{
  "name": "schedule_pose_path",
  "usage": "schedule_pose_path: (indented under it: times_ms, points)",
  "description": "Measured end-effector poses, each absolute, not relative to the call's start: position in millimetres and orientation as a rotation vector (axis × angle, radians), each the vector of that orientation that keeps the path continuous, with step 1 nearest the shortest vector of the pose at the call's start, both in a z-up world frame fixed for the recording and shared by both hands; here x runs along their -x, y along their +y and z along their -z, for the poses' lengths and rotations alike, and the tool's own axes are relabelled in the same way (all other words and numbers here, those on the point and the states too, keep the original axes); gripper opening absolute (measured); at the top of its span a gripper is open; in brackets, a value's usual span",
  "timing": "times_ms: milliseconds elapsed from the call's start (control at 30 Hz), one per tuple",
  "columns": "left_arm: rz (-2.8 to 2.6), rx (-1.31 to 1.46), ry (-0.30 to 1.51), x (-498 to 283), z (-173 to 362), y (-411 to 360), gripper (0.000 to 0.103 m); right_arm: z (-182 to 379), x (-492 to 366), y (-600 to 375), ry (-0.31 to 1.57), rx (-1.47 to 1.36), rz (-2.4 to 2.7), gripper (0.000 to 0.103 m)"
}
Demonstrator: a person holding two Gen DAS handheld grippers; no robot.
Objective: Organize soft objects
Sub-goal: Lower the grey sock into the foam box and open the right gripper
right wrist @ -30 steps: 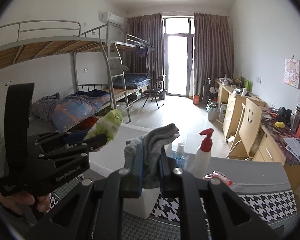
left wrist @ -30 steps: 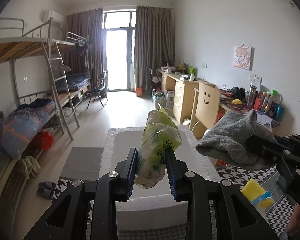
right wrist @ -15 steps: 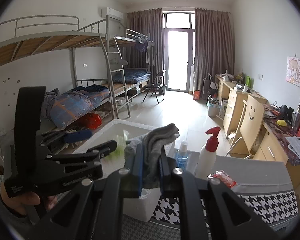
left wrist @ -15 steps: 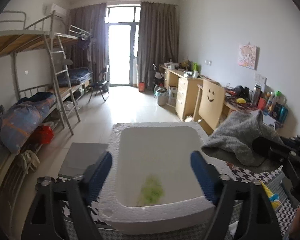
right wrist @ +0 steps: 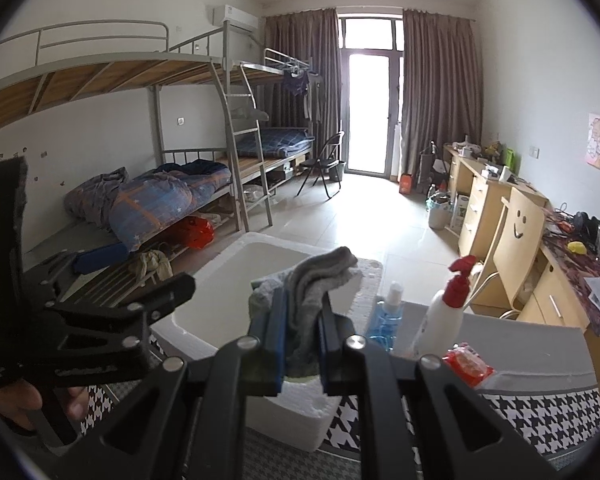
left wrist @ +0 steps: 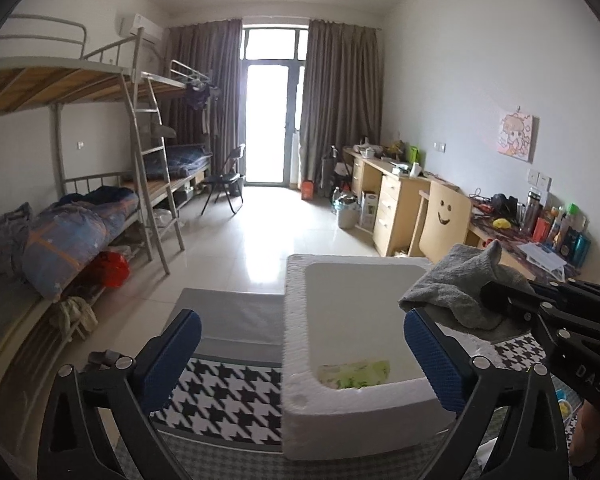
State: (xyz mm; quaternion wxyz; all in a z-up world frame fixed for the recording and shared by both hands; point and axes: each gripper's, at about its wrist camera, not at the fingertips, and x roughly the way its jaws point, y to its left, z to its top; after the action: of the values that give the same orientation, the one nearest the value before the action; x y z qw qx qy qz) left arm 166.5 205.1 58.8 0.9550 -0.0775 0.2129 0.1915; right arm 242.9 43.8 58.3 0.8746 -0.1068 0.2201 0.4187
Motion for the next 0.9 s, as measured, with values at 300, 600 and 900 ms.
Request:
schedule_pose_path:
  times_ms: [300, 600, 900]
  points:
    - [-0.418, 0.17, 0.412, -153.4, -54.4, 215.0, 0.102, -53.1, -249.4, 58.8, 0.487, 0.23, -0.885, 0.016]
    - [-0.418, 0.156, 0.411, -146.0, -52.3, 218.1, 0.102, -44.8, -260.7, 70.7, 0.534, 0.239, -0.887, 0.018]
    - [-0.423, 0.166, 0.419, -144.4, -50.1, 221.8, 0.102, -38.9, -264.5, 72.0, 0.56, 0.241, -0.895, 0.061]
